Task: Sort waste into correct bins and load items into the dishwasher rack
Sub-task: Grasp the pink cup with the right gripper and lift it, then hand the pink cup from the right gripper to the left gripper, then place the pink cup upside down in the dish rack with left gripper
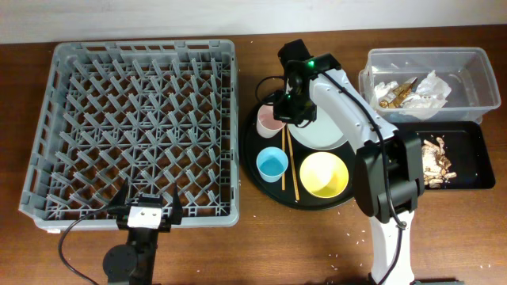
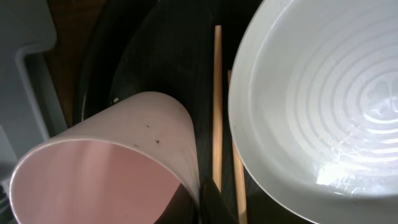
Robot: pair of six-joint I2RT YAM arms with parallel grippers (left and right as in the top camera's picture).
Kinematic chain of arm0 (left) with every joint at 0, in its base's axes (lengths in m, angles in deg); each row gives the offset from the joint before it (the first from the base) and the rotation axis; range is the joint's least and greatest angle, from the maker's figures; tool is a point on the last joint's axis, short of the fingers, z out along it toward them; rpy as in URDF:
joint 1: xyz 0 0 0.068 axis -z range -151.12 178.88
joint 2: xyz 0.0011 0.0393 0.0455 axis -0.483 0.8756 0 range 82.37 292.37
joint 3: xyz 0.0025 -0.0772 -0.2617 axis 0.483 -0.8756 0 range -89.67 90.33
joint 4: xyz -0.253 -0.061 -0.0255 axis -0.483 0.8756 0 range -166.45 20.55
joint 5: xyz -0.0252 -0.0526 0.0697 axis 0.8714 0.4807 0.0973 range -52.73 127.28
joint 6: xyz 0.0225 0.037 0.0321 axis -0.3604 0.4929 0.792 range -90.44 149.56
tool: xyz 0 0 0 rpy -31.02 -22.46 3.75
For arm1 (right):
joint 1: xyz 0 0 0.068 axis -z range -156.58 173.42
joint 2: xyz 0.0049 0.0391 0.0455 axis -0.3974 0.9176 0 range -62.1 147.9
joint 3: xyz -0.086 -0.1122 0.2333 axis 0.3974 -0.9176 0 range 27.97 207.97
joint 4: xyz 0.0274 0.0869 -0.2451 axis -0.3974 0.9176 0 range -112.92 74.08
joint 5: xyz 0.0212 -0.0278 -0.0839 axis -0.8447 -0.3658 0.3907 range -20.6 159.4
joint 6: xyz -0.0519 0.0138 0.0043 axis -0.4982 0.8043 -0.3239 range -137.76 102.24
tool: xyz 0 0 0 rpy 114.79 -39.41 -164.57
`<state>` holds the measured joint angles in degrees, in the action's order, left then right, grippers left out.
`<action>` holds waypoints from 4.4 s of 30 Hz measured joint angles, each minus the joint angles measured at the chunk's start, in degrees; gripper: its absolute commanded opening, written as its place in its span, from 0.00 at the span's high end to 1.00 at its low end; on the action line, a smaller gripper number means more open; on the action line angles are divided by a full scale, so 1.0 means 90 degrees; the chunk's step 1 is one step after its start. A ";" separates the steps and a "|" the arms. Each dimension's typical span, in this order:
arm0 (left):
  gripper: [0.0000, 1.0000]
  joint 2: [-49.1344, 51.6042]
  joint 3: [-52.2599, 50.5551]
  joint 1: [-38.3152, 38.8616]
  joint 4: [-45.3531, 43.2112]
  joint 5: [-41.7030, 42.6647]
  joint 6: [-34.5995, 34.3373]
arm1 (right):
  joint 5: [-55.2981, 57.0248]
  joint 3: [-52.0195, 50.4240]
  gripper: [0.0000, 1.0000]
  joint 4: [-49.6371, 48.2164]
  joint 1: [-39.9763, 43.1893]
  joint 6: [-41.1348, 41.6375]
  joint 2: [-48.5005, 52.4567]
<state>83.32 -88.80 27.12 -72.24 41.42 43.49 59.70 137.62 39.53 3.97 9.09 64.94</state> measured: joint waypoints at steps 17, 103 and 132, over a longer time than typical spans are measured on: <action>0.00 0.0015 0.0000 0.0000 -0.0102 0.1020 -0.1926 | -0.3376 0.0090 0.96 0.0792 0.1744 -0.1673 -0.2074; 0.14 1.0491 0.7978 0.3303 0.6088 -0.1586 -0.4073 | -0.1086 0.0131 0.27 0.1282 0.1484 -0.2387 -0.1501; 0.01 0.6968 0.9185 0.2494 0.7072 -0.1355 -0.4068 | -0.0804 0.0945 0.30 0.1615 0.1484 -0.2293 -0.2594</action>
<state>146.03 -6.14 49.57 -8.59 29.22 6.88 52.47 146.12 54.07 17.33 -11.54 41.60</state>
